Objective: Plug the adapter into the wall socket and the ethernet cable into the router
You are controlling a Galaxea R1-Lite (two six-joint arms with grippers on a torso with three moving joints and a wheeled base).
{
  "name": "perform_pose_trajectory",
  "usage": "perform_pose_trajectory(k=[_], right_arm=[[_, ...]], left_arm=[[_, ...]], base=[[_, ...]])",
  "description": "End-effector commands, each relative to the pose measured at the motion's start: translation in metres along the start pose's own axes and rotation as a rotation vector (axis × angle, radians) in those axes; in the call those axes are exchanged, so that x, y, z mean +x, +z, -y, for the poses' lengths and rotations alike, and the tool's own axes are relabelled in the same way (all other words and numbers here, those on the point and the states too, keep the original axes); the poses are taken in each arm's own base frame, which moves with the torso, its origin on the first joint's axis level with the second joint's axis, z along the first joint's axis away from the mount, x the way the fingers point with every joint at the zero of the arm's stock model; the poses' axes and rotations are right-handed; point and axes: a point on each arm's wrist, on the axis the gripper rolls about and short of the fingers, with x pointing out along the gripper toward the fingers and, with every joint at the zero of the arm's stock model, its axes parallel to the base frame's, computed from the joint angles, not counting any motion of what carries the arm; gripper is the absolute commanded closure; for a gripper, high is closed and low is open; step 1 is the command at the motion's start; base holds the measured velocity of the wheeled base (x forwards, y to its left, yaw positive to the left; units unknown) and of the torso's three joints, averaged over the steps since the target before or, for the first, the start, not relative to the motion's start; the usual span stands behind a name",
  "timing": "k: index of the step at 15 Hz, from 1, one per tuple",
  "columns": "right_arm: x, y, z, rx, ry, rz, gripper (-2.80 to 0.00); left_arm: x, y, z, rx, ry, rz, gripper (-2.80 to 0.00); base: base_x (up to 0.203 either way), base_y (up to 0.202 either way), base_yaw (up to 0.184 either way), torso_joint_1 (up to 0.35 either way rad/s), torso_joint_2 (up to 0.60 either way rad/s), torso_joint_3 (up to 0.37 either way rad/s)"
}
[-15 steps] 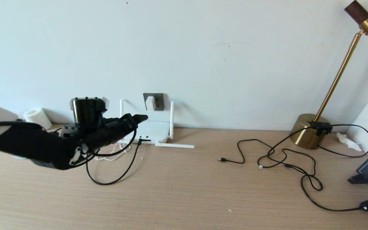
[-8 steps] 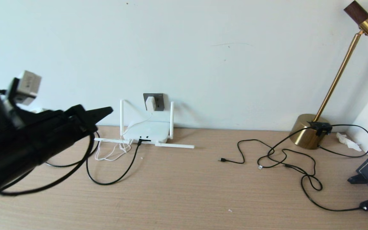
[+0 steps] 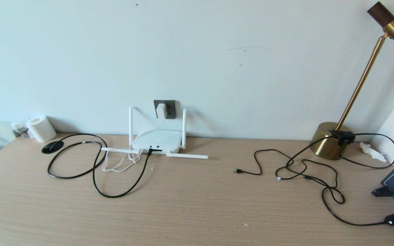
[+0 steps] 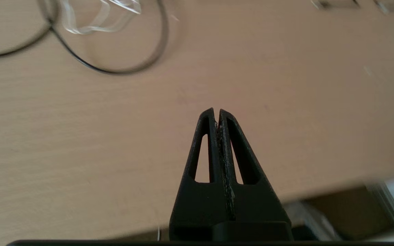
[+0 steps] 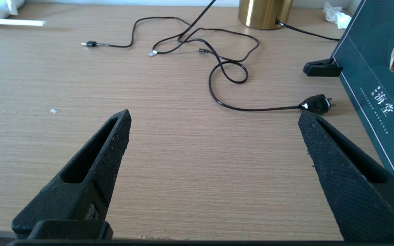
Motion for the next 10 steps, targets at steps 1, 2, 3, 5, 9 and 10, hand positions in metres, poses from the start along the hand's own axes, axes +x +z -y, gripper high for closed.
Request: perform_pose_trajectory(k=[1,2,3,5,9,10], right_arm=[[0.000,0.000,0.000,0.000,0.000,-0.003,-2.80],[0.000,0.000,0.000,0.001,-0.001,-0.002,-2.80],[0.000,0.000,0.000,0.001,0.000,-0.002,-2.80],[0.000,0.000,0.000,0.003,0.000,-0.002,-2.80],[0.000,0.000,0.000,0.001,0.000,-0.002,-2.80],[0.000,0.000,0.000,0.001,-0.002,-0.002,-2.80]], left_arm=[[-0.029,-0.023,-0.003,0.006,-0.059,0.080,0.00],[-0.030,-0.030,-0.003,0.023,-0.053,0.030,0.00],[-0.030,-0.033,-0.003,0.032,0.003,-0.009,0.00],[-0.031,-0.037,-0.001,0.019,0.154,-0.047,0.00],[-0.045,-0.045,0.004,0.088,0.187,0.104,0.00],[-0.048,-0.048,0.005,0.113,0.189,0.153,0.00]], base=[[0.000,0.000,0.000,0.000,0.00,0.000],[0.000,0.000,0.000,0.000,0.00,0.000],[0.000,0.000,0.000,0.000,0.00,0.000],[0.000,0.000,0.000,0.000,0.00,0.000],[0.000,0.000,0.000,0.000,0.00,0.000],[0.000,0.000,0.000,0.000,0.00,0.000]])
